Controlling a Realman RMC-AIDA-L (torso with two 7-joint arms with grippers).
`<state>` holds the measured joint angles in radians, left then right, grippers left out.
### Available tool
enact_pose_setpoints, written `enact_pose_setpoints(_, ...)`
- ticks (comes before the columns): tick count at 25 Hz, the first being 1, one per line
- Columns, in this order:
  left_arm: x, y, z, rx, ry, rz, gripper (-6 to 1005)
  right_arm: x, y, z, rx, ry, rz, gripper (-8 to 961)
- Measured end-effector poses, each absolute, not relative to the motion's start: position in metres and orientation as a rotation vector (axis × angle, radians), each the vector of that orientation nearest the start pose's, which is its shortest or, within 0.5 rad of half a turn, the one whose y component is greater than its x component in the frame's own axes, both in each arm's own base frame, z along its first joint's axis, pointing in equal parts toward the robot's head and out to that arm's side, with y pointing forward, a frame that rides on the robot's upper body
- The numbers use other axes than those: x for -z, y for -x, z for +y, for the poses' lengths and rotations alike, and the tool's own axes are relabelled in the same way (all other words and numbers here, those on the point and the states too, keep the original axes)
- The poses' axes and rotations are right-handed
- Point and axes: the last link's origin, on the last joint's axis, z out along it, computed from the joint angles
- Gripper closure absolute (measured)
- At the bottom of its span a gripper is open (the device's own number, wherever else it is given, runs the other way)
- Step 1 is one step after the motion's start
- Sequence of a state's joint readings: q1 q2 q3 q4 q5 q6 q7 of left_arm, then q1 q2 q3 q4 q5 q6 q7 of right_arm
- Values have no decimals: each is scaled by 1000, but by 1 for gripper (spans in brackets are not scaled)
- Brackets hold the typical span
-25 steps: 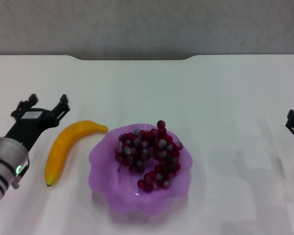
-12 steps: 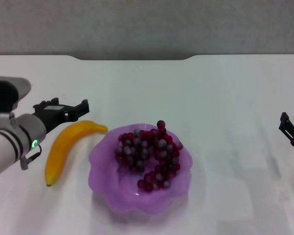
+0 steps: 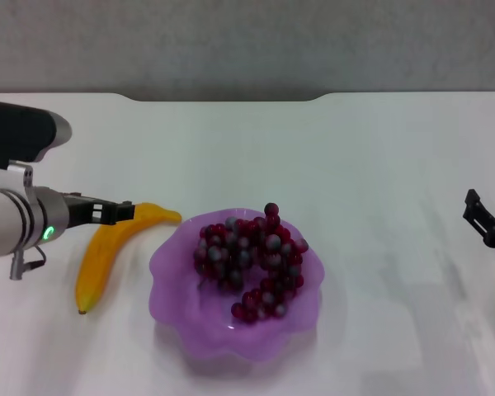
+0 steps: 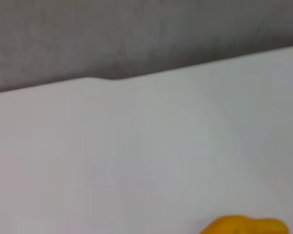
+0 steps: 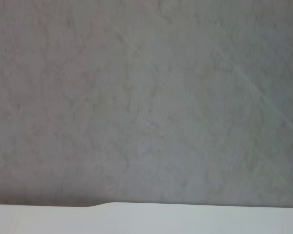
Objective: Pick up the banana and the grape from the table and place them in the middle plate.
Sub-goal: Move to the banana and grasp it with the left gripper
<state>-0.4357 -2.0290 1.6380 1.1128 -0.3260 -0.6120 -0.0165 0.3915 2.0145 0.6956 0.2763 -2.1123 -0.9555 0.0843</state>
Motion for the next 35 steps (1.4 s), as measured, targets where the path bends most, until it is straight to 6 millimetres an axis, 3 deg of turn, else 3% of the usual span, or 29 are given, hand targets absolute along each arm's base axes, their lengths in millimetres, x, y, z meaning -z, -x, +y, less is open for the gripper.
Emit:
enact_pose_setpoints(11,16,258,407,-157,1968,-1065,150,22,-356,325,-529,1640,687,67)
enact_pose_setpoints(16,22,270,406,-185,1957,-1094,152,24,-353,325,-540,1648,686,67)
enact_pose_setpoints(35,33,282,409,-189,1943,-1121,160,24,-352,326,-545,1648,685,66)
